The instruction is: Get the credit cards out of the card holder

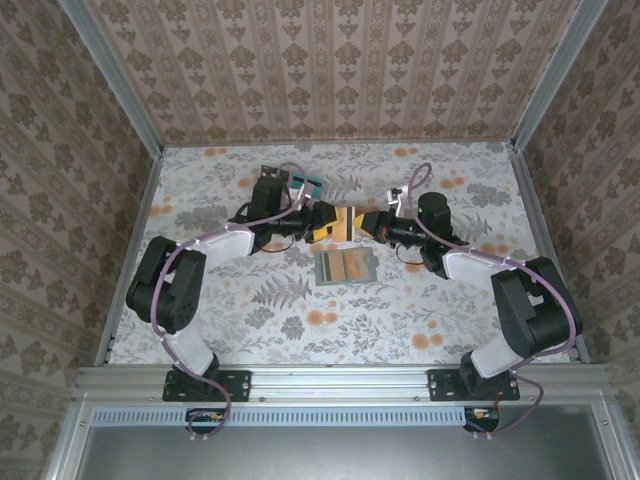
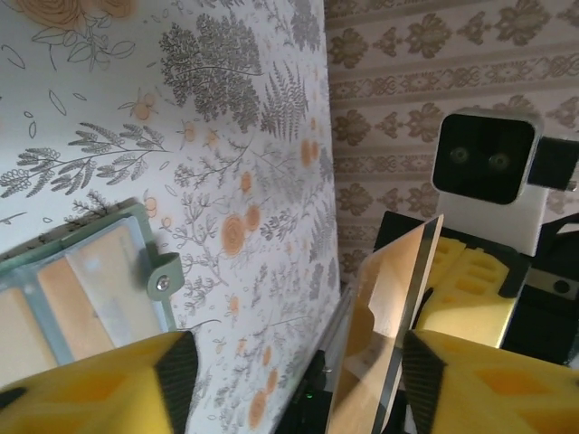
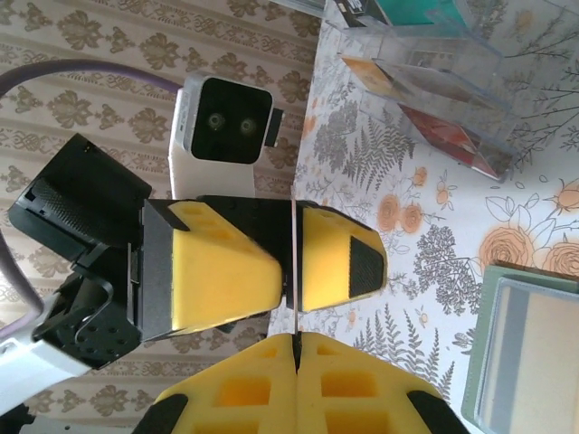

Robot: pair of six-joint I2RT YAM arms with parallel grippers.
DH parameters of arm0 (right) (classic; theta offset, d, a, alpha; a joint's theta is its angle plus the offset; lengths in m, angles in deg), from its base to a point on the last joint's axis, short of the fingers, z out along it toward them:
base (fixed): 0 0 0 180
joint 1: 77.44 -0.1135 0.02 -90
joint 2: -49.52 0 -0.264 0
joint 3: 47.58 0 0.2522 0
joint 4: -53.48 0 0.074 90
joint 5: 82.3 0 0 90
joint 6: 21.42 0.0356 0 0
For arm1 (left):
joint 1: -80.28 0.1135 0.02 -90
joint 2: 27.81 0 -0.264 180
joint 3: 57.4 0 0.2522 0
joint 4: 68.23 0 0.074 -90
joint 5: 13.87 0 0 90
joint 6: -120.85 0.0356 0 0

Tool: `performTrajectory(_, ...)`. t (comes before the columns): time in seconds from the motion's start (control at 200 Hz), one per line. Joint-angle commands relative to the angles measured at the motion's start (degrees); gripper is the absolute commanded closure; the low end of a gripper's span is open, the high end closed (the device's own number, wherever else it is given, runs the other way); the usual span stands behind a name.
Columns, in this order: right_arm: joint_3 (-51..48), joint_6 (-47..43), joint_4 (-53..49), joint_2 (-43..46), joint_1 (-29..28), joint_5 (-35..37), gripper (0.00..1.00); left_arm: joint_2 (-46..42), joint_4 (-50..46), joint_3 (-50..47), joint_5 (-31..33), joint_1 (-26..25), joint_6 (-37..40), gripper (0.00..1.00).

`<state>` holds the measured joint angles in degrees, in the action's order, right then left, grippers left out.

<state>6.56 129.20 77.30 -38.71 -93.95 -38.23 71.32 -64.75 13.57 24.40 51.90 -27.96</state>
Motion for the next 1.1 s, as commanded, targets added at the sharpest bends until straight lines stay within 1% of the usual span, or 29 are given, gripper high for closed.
performTrajectory(0.0, 1.1, 2.24, 3.42, -0.72, 0.43, -2.39, 1.0, -2.26, 3.49, -0.24, -3.79, 0.61, -0.19, 0.51)
performTrajectory(0.125, 1.36, 2.68, 3.64, -1.06, 0.41, -2.5, 1.0, -3.37, 4.35, -0.55, -4.26, 1.13, -0.13, 0.68)
performTrajectory(0.155, 1.43, 2.8, 3.53, -1.26, 0.38, -2.48, 1.0, -3.57, 4.64, -0.54, -4.51, 1.17, -0.17, 0.75)
performTrajectory(0.195, 1.5, 3.09, 3.42, -1.5, 0.43, -2.5, 1.0, -3.69, 5.36, -0.59, -4.98, 1.09, -0.45, 0.81)
performTrajectory(0.265, 1.71, 3.42, 3.4, -2.14, 0.37, -2.84, 1.0, -4.24, 7.24, -1.01, -5.4, 1.05, -1.12, 0.89)
performTrajectory(0.35, 1.72, 3.48, 2.84, -2.31, 0.38, -2.85, 1.0, -5.03, 7.11, -1.14, -5.25, 1.09, -0.83, 1.0)
performTrajectory(0.4, 1.8, 3.18, 1.67, -2.22, 0.41, -2.72, 0.98, -5.5, 5.88, -1.06, -4.87, 1.19, -0.18, 1.0)
performTrajectory(0.455, 2.23, 2.02, -1.45, -1.72, 0.41, -2.05, 0.88, -6.11, 4.05, -1.02, -4.22, 1.39, 0.71, 1.0)
performTrajectory(0.525, 2.88, -1.48, -8.15, -0.31, 0.43, 0.1, 0.63, -6.97, -0.27, -0.98, -2.66, 1.85, 2.48, 1.0)
performTrajectory(0.56, 3.06, -3.32, -11.33, 0.8, 0.37, 1.91, 0.53, -7.49, -3.16, -0.78, -1.54, 1.84, 3.61, 1.0)
performTrajectory(0.57, 3.09, -4.04, -12.3, 1.04, 0.41, 2.38, 0.5, -7.71, -4.11, -0.72, -1.21, 3.02, 4.03, 1.0)
performTrajectory(0.595, 3.27, -5.78, -14.9, 1.95, 0.34, 3.79, 0.44, -8.15, -6.52, -0.62, -0.1, 3.9, 5.05, 1.0)
performTrajectory(0.65, 4.1, -9.92, -21.6, 3.7, 0.38, 6.91, 0.34, -9.19, -13.36, 0.04, 3.39, 5.1, 7.68, 1.0)
performTrajectory(0.71, 4.83, -13.85, -27.58, 5.47, 0.3, 10.64, 0.27, -10.29, -21.0, 1.02, 8.45, 6.4, 10.39, 1.0)
performTrajectory(0.77, 4.82, -16.72, -31.36, 7.23, 0.29, 14.14, 0.22, -11.07, -28.57, 2.6, 14.16, 7.55, 12.79, 1.0)
performTrajectory(0.82, 4.56, -18.36, -33.54, 8.16, 0.29, 16.8, 0.2, -11.59, -34.48, 4.18, 20.7, 8.06, 14.1, 1.0)
performTrajectory(0.935, 4.1, -21.01, -37.23, 11.27, 0.25, 20.72, 0.15, -11.39, -44.82, 8.27, 31.95, 8.78, 14.79, 1.0)
performTrajectory(1.01, 3.61, -21.66, -37.87, 11.74, 0.21, 21.64, 0.13, -10.47, -49.16, 11.41, 38.74, 8.89, 13.52, 1.0)
performTrajectory(1.095, 3.39, -22.14, -38.41, 11.85, 0.25, 22.12, 0.1, -8.64, -51.52, 14.71, 44.97, 8.89, 10.52, 1.0)
